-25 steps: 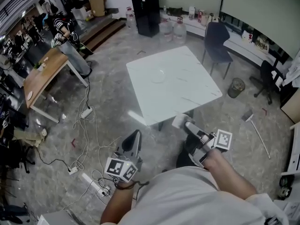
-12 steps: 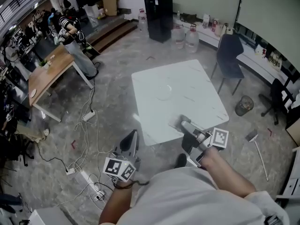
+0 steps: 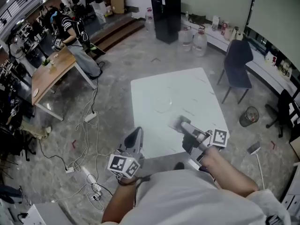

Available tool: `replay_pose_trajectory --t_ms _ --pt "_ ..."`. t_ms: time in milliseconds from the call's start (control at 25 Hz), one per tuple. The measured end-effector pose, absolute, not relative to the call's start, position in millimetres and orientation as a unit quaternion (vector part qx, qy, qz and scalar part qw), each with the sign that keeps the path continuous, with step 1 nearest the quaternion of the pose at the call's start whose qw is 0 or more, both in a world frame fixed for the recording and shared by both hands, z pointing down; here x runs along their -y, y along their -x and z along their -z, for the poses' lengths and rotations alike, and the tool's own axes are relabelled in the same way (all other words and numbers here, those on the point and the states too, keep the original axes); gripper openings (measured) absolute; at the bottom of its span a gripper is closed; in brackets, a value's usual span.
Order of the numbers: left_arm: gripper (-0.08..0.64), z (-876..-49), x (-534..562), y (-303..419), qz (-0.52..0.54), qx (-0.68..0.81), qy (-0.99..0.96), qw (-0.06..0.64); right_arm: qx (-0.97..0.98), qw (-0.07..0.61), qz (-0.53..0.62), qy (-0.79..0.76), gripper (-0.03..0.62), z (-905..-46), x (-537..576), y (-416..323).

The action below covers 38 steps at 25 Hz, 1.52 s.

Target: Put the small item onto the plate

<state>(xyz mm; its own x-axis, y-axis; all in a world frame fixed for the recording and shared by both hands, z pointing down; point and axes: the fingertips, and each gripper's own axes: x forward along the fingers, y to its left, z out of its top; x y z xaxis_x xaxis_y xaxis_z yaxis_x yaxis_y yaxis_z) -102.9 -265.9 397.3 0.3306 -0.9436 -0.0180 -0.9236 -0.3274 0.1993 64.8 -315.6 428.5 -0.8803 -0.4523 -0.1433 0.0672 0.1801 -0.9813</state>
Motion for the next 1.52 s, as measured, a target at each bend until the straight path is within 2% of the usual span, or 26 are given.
replay_pose_trajectory --t_ms 320,640,920,1520 --pt "0.005 -418 321 107 0.043 0.578 -0.81 0.093 -0.73 0.189 0.644 0.133 0.097 -457 363 -46" --pt "0.005 -435 390 112 0.039 0.55 -0.828 0.1 -0.722 0.199 0.643 0.158 0.097 -464 413 -35" --pt "0.005 -458 453 149 0.035 0.526 -0.843 0.112 -0.717 0.198 0.639 0.193 0.097 -481 469 0" --pt "0.005 -528 543 199 0.028 0.467 -0.874 0.129 -0.686 0.165 0.654 0.271 0.097 -580 547 67"
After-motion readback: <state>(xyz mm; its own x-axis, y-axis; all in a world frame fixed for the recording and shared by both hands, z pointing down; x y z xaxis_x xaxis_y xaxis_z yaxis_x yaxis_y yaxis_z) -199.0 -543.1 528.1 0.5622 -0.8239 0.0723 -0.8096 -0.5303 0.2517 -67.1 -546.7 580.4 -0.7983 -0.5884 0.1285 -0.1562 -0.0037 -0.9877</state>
